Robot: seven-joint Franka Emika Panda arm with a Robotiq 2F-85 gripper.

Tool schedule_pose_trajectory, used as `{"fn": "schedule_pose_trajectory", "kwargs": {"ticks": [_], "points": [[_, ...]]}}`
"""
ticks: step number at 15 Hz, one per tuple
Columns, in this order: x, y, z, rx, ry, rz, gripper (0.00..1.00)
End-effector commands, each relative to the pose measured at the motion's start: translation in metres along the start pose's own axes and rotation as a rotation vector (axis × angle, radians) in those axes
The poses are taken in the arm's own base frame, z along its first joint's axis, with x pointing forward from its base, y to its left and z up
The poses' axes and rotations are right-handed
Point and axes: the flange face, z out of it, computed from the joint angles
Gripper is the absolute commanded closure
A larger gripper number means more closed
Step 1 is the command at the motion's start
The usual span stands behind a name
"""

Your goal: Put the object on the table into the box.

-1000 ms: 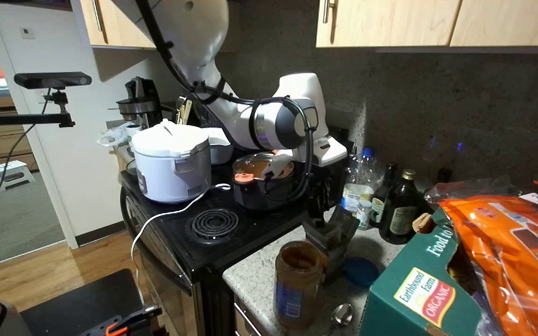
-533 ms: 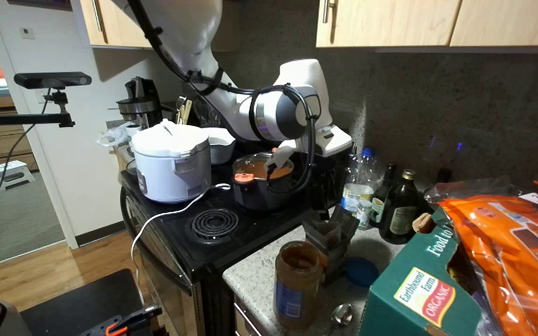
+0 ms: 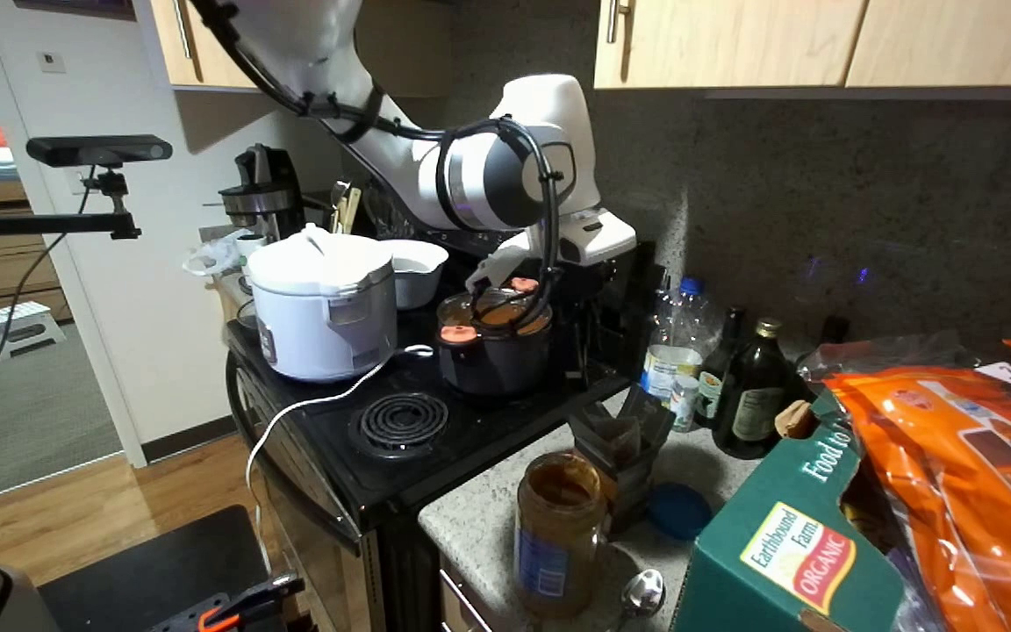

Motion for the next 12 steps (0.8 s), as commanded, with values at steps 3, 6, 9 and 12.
{"fn": "schedule_pose_trajectory", "kwargs": {"ticks": [3, 6, 9, 12], "points": [[-0.041, 0.017, -0.011, -0.052, -0.191, -0.104, 0.00], [-0.056, 0.023, -0.009, -0.078, -0.249, -0.136, 0.00], [-0.055, 0.017, 0.000, -0.085, -0.246, -0.136, 0.00], [-0.056, 0.017, 0.001, -0.089, -0.249, -0.138, 0.00]]}}
